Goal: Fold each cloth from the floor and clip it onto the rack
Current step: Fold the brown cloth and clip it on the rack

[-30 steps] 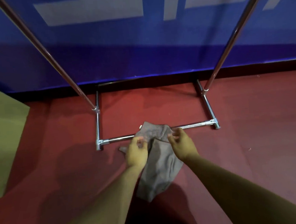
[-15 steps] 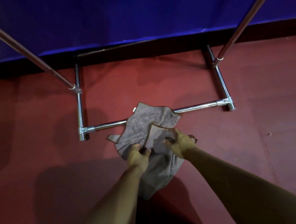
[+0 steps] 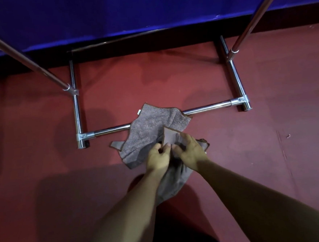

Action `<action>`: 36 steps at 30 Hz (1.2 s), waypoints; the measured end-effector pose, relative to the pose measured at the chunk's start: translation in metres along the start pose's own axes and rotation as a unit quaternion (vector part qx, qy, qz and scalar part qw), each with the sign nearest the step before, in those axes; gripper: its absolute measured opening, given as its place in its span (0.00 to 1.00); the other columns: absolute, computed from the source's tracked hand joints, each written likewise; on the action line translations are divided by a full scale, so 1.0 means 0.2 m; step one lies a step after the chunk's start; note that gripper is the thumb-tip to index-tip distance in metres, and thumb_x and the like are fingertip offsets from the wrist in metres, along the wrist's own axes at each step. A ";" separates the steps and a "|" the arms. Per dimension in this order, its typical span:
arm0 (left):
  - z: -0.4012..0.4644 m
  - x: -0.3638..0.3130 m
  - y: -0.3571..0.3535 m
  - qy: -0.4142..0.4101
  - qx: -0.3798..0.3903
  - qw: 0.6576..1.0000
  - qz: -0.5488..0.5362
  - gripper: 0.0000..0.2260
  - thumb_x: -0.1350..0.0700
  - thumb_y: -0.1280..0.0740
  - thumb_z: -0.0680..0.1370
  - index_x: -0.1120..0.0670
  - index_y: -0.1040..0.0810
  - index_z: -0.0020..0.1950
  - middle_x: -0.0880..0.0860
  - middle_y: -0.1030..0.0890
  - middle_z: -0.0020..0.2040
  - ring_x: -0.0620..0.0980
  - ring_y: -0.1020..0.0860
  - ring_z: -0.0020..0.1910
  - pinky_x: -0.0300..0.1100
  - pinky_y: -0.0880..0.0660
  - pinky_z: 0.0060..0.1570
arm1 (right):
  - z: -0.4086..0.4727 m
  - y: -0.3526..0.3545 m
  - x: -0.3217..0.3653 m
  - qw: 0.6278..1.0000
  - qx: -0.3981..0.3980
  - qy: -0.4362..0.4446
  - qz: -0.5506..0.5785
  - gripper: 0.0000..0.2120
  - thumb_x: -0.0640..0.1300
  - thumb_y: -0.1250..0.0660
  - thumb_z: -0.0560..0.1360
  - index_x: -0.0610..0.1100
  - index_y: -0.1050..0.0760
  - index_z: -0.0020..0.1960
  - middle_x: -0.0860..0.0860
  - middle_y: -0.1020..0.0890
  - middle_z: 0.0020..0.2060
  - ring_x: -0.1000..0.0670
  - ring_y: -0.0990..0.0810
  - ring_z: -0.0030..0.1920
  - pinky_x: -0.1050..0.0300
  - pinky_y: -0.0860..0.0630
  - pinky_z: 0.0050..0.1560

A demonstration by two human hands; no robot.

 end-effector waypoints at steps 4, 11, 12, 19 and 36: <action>-0.08 -0.14 0.01 -0.002 0.028 0.999 -0.043 0.10 0.49 0.33 0.81 0.53 0.20 0.58 0.47 0.17 0.53 0.46 0.20 0.55 0.35 0.29 0.53 | -0.09 0.09 0.08 0.997 -0.053 0.001 0.057 0.25 0.57 0.35 0.78 0.47 0.32 0.71 0.47 0.25 0.66 0.47 0.28 0.68 0.54 0.34 0.68; -0.32 -0.57 0.22 -0.090 0.037 0.994 -0.053 0.10 0.50 0.34 0.82 0.55 0.21 0.46 0.47 0.19 0.40 0.44 0.22 0.42 0.33 0.26 0.43 | -0.35 0.34 0.33 0.978 -0.054 0.024 0.201 0.24 0.56 0.33 0.79 0.46 0.30 0.71 0.51 0.22 0.64 0.54 0.23 0.62 0.64 0.29 0.62; -0.38 -0.63 0.26 -0.107 0.033 0.992 -0.060 0.12 0.50 0.34 0.81 0.57 0.22 0.45 0.48 0.20 0.38 0.45 0.23 0.41 0.39 0.26 0.45 | -0.41 0.38 0.37 0.965 -0.049 0.023 0.258 0.23 0.54 0.33 0.79 0.46 0.30 0.71 0.50 0.21 0.64 0.57 0.22 0.60 0.67 0.28 0.59; -0.96 -1.20 0.54 -0.298 0.062 0.951 -0.053 0.09 0.54 0.34 0.82 0.58 0.24 0.44 0.45 0.24 0.35 0.42 0.27 0.37 0.40 0.28 0.41 | -0.83 0.73 0.83 0.943 -0.034 0.161 0.289 0.28 0.55 0.31 0.78 0.50 0.34 0.74 0.55 0.27 0.69 0.58 0.27 0.68 0.60 0.32 0.70; -2.04 -1.81 1.34 -0.489 -0.066 0.869 -0.028 0.04 0.51 0.32 0.80 0.47 0.19 0.47 0.46 0.15 0.42 0.42 0.18 0.44 0.42 0.23 0.49 | -1.82 0.85 1.29 0.924 0.144 0.228 0.271 0.22 0.48 0.21 0.70 0.35 0.19 0.56 0.39 0.15 0.52 0.44 0.18 0.51 0.44 0.22 0.60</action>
Point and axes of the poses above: each hand's wrist, its own z-axis towards the middle knuckle, its own y-axis out of the back of the hand, x = y × z, the point moved 9 cm from there along z, towards the middle knuckle
